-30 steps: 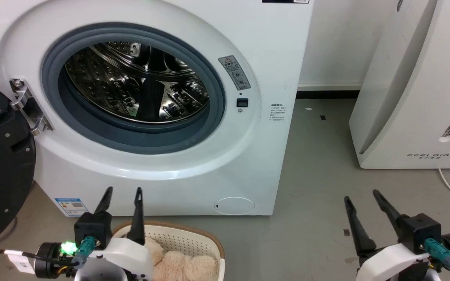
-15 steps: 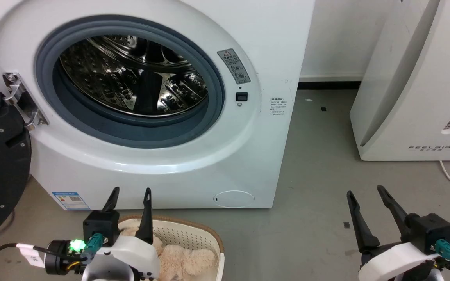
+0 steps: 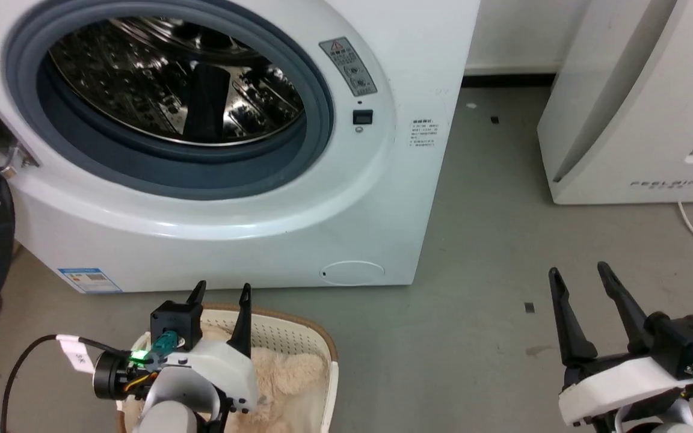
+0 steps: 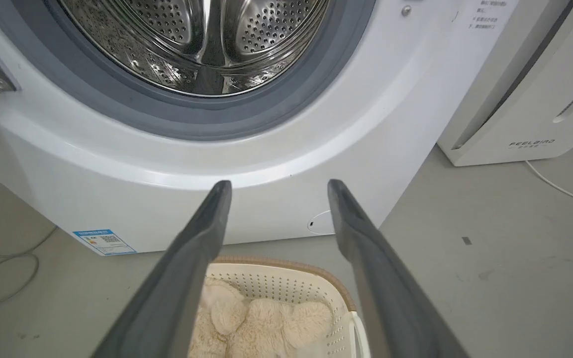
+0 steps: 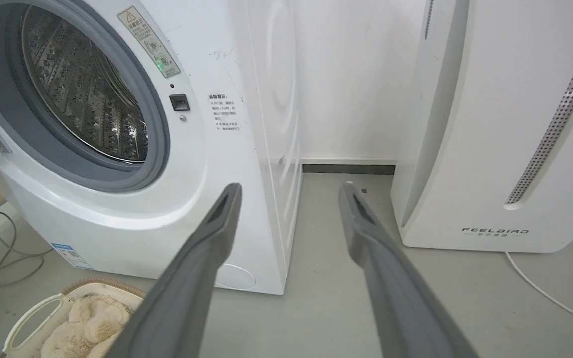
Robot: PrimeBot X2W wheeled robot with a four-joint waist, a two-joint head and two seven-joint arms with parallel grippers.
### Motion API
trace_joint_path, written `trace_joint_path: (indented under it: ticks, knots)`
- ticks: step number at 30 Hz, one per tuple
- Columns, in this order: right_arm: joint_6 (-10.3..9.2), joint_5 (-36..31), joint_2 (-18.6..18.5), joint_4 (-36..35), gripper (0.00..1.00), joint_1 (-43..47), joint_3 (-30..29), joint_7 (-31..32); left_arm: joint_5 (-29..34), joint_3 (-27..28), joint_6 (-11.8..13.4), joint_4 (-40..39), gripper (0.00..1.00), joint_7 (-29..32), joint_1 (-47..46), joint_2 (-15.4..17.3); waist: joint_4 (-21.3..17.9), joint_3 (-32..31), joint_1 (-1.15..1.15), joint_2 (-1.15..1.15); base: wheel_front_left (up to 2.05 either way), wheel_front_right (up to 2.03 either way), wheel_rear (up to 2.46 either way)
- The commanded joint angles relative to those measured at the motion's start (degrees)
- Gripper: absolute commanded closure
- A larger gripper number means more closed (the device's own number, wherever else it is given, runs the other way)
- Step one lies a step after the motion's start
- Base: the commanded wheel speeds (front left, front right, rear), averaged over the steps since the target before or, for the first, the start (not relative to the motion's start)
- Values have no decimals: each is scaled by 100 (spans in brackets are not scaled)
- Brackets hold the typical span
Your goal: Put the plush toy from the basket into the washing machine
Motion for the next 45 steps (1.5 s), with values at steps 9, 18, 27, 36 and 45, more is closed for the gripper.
trace_joint_path:
  ticks: [9, 18, 27, 36, 45]
  knots:
    - [1, 223, -2, -156, 0, -290, -53, -148, -147, -107, -53, 761, 0, -83, -574, 149, -58, 646, 0, 0, 0, 0, 0]
    - [1, 358, -2, -297, 0, -471, -66, -255, -255, -204, 17, 1347, 0, 16, -1024, 316, -62, 1237, 0, 0, 0, 0, 0]
    - [2, 503, -3, -465, 0, -638, -47, -362, -324, -378, -6, 1890, 0, 259, -1468, 478, -73, 1788, 0, 0, 0, 0, 0]
    - [2, 656, -3, -596, 0, -798, -46, -470, -515, -475, -112, 2424, 0, 658, -1908, 611, -88, 2265, 0, 0, 0, 0, 0]
    - [2, 816, -4, -734, 0, -938, -58, -577, -609, -681, -196, 2953, 0, 806, -2337, 696, -118, 2728, 0, 0, 0, 0, 0]
